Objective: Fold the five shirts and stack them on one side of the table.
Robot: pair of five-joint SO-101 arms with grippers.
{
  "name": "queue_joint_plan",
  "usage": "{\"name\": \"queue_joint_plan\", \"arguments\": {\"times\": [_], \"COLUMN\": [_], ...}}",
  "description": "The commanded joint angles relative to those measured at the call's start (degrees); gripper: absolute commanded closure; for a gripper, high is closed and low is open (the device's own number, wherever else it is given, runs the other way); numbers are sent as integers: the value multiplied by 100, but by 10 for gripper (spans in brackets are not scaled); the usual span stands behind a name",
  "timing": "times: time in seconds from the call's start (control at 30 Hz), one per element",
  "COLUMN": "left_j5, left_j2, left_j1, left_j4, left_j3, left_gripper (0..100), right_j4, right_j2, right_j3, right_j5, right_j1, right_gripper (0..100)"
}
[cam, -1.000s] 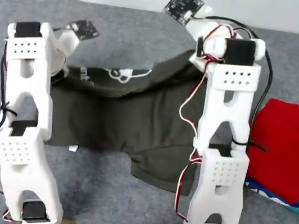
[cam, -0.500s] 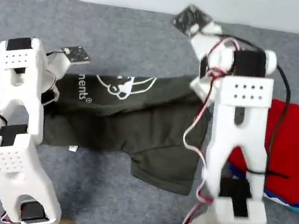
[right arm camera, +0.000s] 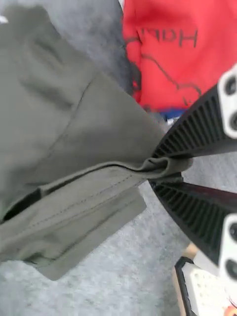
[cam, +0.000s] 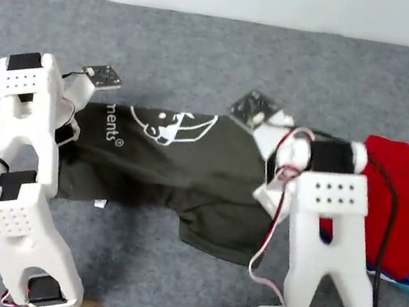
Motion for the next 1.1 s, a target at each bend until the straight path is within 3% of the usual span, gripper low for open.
{"name": "queue_joint_plan", "arguments": {"times": [0.0, 0.2, 0.37, 0.43, 0.73, 0.9, 1.07], "left_j5": [-88, -105, -105, -105, -123, -211, 695], "left_j2": [-413, -475, -738, -993, -2215, -2312, -2295], "left_j1": [-53, -44, -290, -387, -466, -448, -132], "left_j4": [141, 158, 167, 167, 158, 123, -299], "left_j3": [-13, -13, -13, -4, 822, 831, 875], "left_gripper": [994, 986, 901, 883, 852, 856, 970], "right_j4": [-180, -576, -400, -277, -84, -532, -1121], "right_j2": [-673, -998, -1059, -1051, -1015, -980, -549], "right_j3": [431, 967, 958, 835, 378, 308, 457], "right_j5": [-53, -273, -765, -949, -958, -949, -967], "right_j1": [-189, -224, -127, -136, -154, -154, -154], "right_gripper": [988, 963, 771, 749, 750, 769, 897]}}
